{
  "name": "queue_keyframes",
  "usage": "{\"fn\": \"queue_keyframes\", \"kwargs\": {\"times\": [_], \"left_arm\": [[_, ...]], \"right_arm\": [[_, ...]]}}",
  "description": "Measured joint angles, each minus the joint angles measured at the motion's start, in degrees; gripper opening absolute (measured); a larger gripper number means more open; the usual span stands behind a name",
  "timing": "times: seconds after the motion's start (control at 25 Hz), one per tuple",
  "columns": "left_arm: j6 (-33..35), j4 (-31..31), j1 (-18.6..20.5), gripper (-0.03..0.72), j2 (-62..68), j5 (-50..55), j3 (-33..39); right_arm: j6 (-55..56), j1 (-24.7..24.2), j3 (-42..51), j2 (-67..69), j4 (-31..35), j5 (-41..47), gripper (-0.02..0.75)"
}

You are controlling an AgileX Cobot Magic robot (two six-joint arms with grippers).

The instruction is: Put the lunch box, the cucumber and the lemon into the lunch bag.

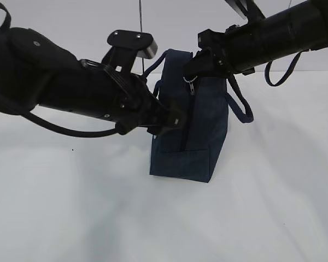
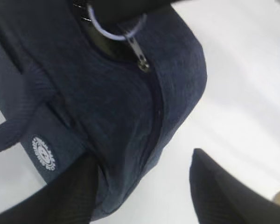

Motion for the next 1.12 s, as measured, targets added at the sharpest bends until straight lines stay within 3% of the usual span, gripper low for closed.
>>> {"fn": "queue_keyframes", "kwargs": {"times": [0.24,0.44,0.8,1.12], "left_arm": [[0.00,-14.35,7.39,0.448,-0.29,10.04,0.00],[0.00,-19.71,11.40,0.445,-0.29,14.23,0.00],[0.00,-27.13,11.86,0.445,3.54,20.48,0.00],[0.00,-27.46,11.86,0.445,5.54,20.80,-3.09]], "right_arm": [[-0.04,0.00,0.02,-0.04,0.00,0.00,0.007],[-0.04,0.00,0.32,-0.17,0.37,0.00,0.007],[-0.72,0.00,0.32,-0.17,1.60,0.00,0.007],[-0.98,0.00,0.32,-0.17,1.83,0.73,0.007]]}}
